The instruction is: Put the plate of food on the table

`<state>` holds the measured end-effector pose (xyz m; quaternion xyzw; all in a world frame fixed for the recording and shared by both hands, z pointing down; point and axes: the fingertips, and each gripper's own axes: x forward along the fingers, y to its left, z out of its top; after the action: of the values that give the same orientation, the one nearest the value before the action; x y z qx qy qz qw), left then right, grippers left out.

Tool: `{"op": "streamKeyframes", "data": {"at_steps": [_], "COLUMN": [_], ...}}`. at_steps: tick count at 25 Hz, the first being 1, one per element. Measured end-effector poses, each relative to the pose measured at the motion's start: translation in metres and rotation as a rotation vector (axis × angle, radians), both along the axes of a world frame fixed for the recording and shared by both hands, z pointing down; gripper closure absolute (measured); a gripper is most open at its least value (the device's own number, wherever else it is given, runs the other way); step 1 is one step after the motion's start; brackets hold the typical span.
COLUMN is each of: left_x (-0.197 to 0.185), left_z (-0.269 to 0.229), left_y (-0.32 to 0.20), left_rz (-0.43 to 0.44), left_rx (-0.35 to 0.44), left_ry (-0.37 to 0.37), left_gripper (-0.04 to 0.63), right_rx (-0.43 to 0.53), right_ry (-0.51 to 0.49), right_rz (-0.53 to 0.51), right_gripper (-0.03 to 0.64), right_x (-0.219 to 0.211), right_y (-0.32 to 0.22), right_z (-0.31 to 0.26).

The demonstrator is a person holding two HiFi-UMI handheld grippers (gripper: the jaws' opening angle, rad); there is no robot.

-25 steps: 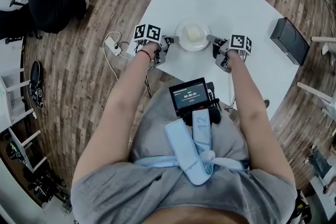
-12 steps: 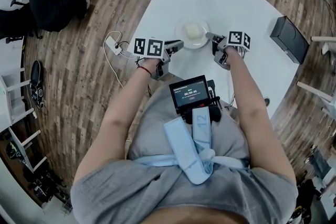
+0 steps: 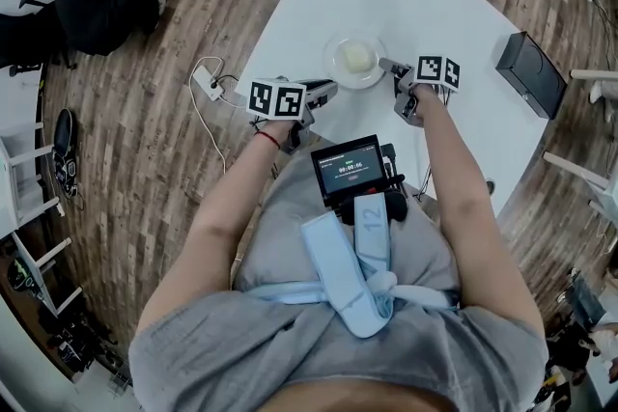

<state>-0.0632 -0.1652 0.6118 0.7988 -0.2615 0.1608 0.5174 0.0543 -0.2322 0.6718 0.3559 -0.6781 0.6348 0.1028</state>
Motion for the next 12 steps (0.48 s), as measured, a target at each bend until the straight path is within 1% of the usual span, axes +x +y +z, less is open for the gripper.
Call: {"op": "streamKeyframes", "data": {"at_steps": [4,9,12], "left_x": [0.001,0.003,0.004], "left_z": [-0.002,-0.005,-0.006], "left_y": [-0.004,-0.007,-0.008], "left_rz": [0.001,0.026,0.030], "left_rx": [0.012,0.035,0.048], "left_ry": [0.006,0.003,-0.003], "left_gripper": [0.555,0.555,0.555], "right_rx": [0.054,0.180,0.236], "right_ry": [0.054,0.183,0.189], "right_rz": [-0.051,-0.182,-0.222], "right_gripper": [0.531,0.531,0.531], "right_x": [0.002,0.000,-0.007], "right_y": [0.000,0.009,0.019], "right_z": [-0.008,-0.025,-0.039]}}
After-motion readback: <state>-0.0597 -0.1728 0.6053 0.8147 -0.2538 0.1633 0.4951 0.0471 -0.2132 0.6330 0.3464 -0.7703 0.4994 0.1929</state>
